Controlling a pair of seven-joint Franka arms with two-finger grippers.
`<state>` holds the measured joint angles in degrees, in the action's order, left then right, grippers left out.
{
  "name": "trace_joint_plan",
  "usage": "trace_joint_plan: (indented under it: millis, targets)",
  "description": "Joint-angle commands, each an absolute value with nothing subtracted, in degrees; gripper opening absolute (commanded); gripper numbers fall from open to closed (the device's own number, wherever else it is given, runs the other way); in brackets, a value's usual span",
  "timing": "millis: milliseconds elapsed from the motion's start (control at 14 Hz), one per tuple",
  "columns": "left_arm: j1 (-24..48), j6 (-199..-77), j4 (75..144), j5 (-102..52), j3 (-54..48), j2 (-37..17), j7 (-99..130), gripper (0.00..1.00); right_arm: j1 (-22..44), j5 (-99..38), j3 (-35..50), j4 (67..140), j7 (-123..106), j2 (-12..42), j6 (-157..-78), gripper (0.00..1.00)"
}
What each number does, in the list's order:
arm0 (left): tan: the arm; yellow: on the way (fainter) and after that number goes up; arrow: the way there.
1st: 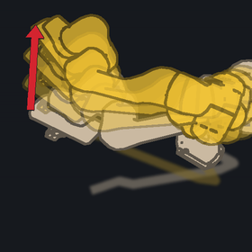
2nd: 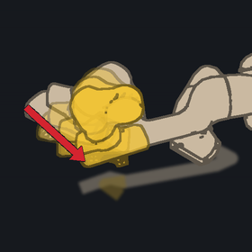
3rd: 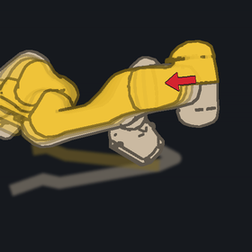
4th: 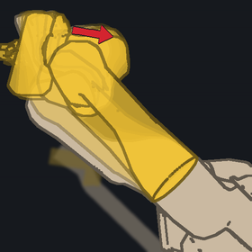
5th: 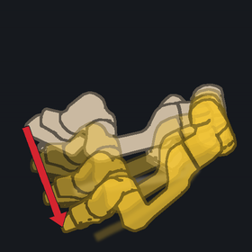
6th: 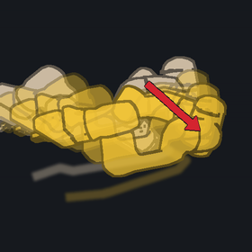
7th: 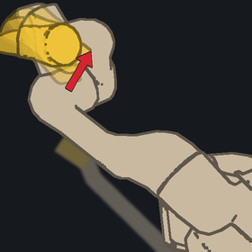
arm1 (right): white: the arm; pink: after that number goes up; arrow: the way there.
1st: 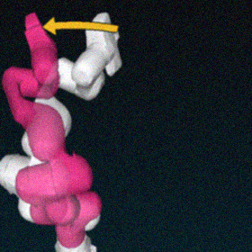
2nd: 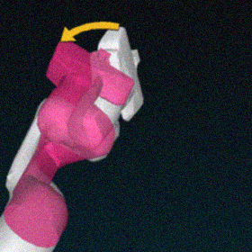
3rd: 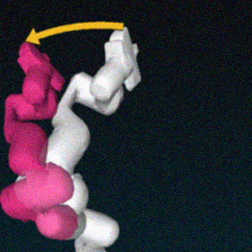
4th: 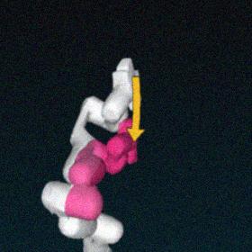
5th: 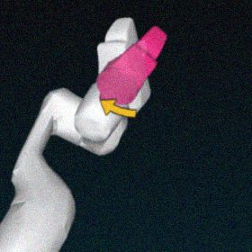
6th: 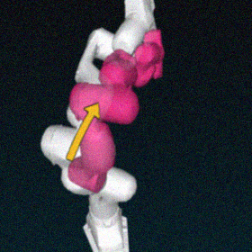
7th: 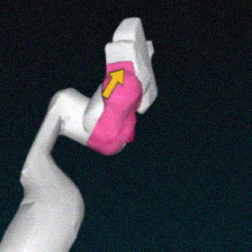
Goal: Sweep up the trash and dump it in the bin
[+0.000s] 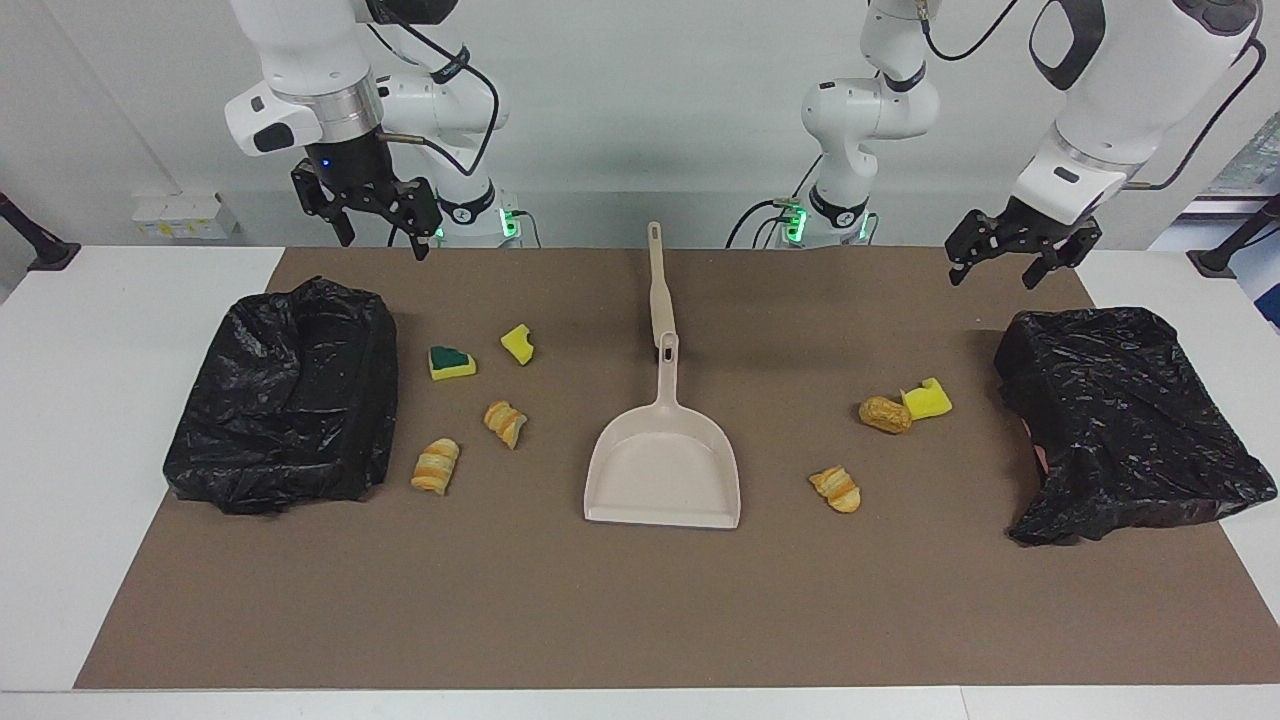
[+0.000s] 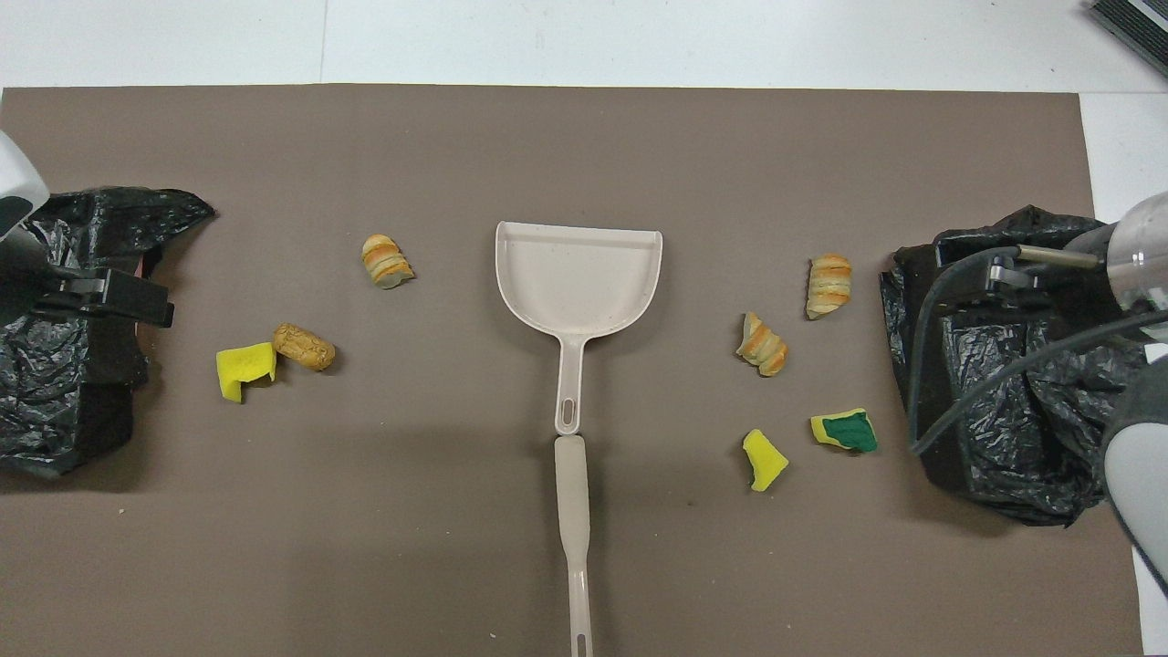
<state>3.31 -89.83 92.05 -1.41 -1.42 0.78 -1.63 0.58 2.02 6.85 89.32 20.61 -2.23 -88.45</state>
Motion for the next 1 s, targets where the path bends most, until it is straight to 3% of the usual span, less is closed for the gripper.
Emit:
trace_joint_plan:
  millis: [0, 645, 932]
  targets:
    - [3.5, -88.9, 91.9, -1.1, -1.3, 1.1, -1.5, 1.0, 0.9, 0.7, 6.6, 87.4, 19.2, -1.1, -87.5, 1.0]
    - [3.7, -89.3, 93.5, -1.1, -1.3, 1.6, -1.2, 1.0, 1.0, 0.9, 6.7, 89.0, 12.0, -2.5, -86.8, 1.0]
    - [6.8, -92.3, 100.5, -1.3, -1.4, 3.5, -1.4, 1.0, 0.8, 0.8, 6.7, 89.1, 11.9, -2.5, -86.7, 1.0]
